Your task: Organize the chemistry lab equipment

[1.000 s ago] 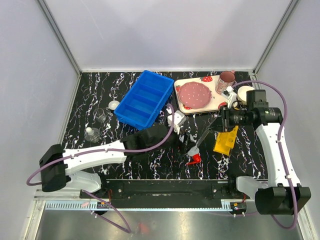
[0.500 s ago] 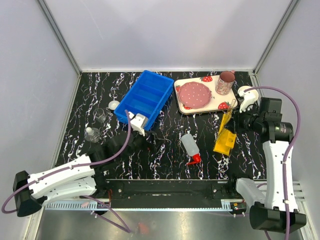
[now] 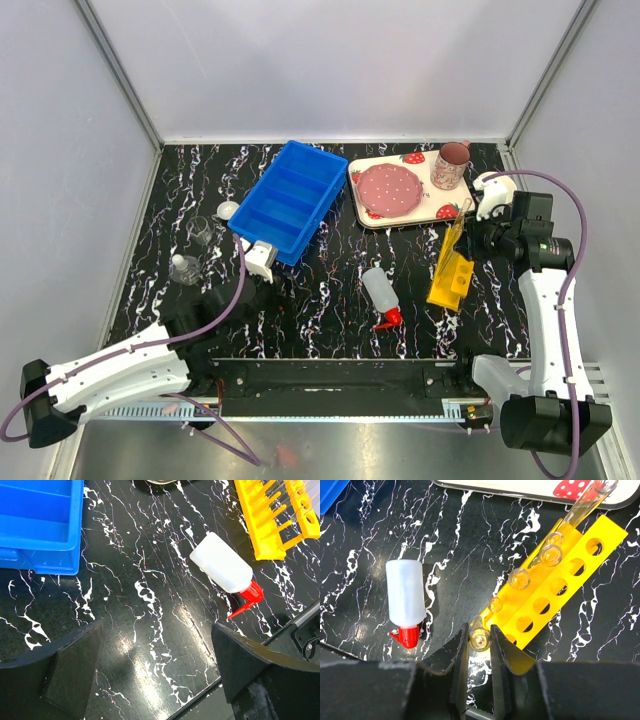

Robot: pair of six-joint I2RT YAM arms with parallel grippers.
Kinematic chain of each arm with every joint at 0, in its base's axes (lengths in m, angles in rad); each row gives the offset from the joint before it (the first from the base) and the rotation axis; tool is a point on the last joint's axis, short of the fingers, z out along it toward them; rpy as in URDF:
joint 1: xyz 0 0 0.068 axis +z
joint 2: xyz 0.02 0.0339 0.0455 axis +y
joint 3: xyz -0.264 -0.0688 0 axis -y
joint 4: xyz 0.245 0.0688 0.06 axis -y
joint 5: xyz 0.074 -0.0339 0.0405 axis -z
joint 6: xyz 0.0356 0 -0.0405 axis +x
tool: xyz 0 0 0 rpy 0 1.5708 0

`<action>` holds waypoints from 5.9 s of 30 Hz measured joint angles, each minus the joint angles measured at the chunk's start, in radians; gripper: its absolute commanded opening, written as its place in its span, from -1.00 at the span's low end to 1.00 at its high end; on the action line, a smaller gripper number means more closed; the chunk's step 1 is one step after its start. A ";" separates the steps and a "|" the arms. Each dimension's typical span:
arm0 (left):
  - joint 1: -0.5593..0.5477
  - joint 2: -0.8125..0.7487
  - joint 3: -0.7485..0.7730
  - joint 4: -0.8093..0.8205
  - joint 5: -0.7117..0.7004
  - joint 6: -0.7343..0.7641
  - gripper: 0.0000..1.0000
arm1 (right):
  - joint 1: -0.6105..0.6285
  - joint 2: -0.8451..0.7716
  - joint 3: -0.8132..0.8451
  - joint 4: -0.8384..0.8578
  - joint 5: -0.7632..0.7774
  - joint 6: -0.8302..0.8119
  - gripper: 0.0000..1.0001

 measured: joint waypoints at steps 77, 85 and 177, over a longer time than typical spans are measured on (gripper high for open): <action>-0.043 1.512 1.201 -0.599 0.209 -0.676 0.46 | -0.159 -0.285 -0.251 0.203 -0.153 -0.051 0.99; -0.043 1.477 1.159 -0.599 0.154 -0.674 -0.89 | -0.159 -0.294 -0.252 0.205 -0.153 -0.051 0.99; 1.048 1.012 0.794 -0.352 0.243 0.286 0.17 | -0.165 -0.303 -0.260 0.218 -0.231 -0.078 0.99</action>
